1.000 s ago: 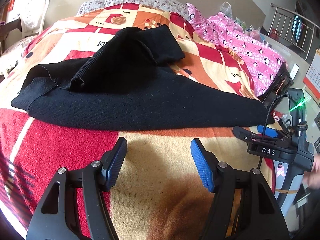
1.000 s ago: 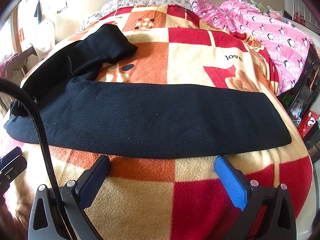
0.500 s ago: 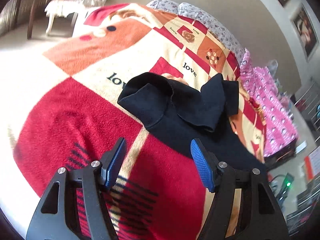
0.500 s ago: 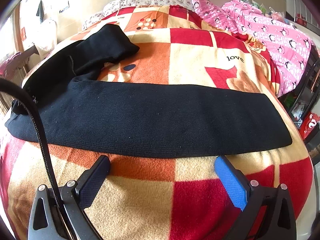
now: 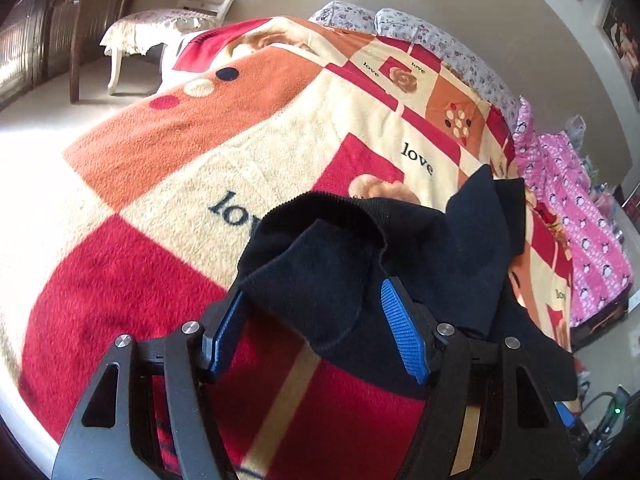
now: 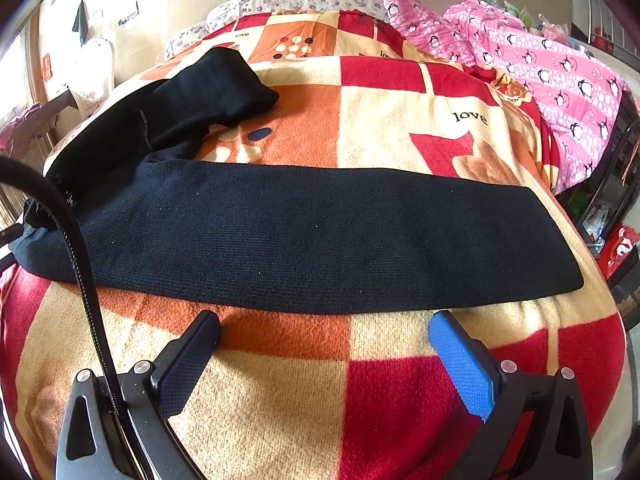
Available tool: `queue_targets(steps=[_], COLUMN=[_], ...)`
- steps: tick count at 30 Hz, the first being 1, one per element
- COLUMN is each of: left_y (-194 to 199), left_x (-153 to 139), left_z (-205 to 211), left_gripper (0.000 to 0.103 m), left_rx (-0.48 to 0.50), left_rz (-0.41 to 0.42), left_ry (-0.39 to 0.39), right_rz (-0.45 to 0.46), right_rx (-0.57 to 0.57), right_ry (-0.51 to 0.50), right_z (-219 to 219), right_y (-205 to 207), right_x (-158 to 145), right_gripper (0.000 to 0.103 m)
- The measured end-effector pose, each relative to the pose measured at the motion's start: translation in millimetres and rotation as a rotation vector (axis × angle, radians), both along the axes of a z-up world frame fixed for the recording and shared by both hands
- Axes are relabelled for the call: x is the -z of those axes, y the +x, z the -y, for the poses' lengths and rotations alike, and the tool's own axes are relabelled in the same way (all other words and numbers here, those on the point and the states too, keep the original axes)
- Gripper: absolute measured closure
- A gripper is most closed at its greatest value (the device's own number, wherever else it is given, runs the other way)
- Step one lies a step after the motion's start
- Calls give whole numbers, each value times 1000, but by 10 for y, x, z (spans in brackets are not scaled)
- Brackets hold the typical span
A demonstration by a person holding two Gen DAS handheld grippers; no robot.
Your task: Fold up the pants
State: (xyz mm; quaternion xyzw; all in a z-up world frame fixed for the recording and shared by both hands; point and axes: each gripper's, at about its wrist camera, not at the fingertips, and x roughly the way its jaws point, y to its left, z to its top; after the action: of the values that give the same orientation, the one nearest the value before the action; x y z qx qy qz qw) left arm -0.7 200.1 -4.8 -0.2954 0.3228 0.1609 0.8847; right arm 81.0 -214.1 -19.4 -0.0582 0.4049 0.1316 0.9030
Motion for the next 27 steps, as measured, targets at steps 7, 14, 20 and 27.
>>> queue_targets(steps=[7, 14, 20, 27], left_y=[112, 153, 175, 171], left_x=[55, 93, 97, 98], left_z=[124, 229, 250, 254], left_gripper=[31, 31, 31, 31], left_rx=[-17, -8, -8, -7], left_rz=[9, -14, -29, -31], left_ry=[134, 229, 245, 248], right_rz=[0, -21, -22, -37], right_rx=[-1, -29, -36, -123], right_ry=[1, -6, -13, 29], right_z=[2, 31, 27, 181], right_y=[-3, -14, -17, -80], right_x=[-1, -7, -5, -72], right_gripper=[0, 0, 0, 16])
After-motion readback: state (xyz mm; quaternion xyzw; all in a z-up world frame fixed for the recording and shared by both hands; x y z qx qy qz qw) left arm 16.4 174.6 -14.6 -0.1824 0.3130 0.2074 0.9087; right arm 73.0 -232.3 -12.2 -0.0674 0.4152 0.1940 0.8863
